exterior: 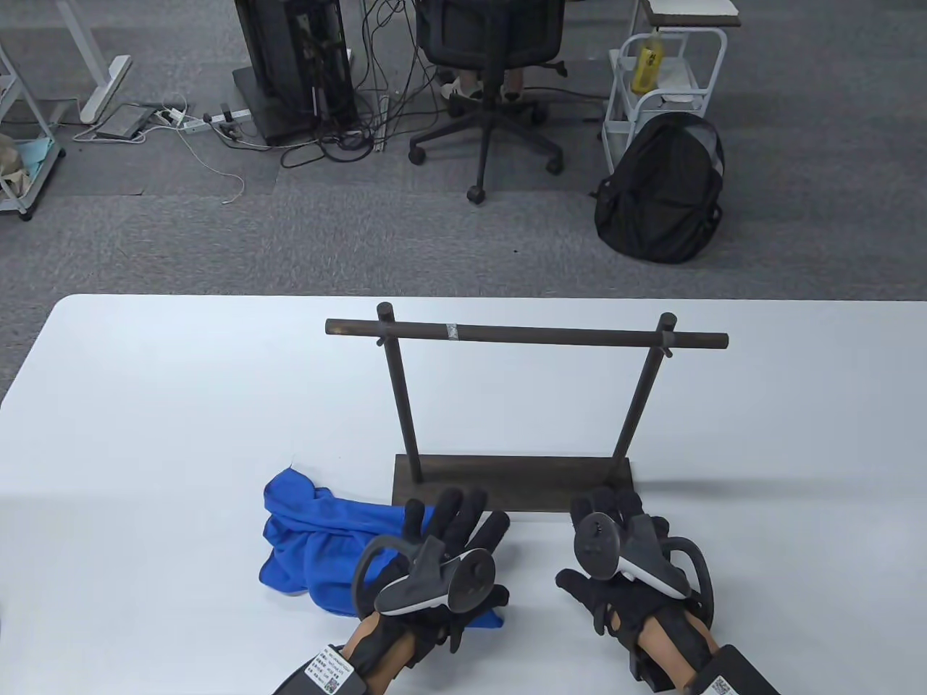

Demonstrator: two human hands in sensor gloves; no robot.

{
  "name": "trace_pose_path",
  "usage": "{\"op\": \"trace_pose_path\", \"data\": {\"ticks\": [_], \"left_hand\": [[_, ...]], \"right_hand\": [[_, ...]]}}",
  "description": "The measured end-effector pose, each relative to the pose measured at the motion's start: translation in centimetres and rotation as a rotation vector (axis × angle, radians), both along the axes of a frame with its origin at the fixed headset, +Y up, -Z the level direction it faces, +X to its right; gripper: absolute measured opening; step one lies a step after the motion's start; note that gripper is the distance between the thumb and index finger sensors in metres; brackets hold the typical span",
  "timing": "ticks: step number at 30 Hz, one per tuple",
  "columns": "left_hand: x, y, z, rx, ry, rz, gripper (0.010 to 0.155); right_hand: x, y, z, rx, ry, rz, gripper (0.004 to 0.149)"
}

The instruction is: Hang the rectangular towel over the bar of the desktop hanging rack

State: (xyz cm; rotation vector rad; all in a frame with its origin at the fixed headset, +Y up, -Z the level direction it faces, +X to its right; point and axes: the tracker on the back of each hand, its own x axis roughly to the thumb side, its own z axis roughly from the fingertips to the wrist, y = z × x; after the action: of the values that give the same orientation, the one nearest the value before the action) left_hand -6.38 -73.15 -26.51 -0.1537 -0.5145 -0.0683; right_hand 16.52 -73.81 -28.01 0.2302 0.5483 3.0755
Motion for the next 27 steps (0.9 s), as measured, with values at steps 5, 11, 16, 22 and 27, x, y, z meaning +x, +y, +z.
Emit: {"op": "trace_pose_path", "data": {"ticks": [5,11,16,22,27], "left_hand": [[-0.06,-0.04,0.09,0.008,0.007,0.001,0.086],[-0.11,0.16,0.14,0.023,0.011,0.002,0.086],[-0.29,0.40,0.05,0.034,0.012,0.008,0.085],[-0.26,0.39,0.04,0.033,0.011,0.002,0.085],[-0.52,0.38,-0.17,0.034,0.027,0.010,0.086]], "right_hand": [[-0.15,0.00,0.25,0.008,0.006,-0.002,0.091],[-0.53,-0.21,0.41,0.000,0.016,-0.001,0.091],[-0.56,-0.05,0.32,0.008,0.020,0.010,0.091],[-0.53,0.03,0.23,0.022,0.022,0.008,0.091],[-0.58,-0.02,0.22,0.014,0.023,0.007,0.091]]}}
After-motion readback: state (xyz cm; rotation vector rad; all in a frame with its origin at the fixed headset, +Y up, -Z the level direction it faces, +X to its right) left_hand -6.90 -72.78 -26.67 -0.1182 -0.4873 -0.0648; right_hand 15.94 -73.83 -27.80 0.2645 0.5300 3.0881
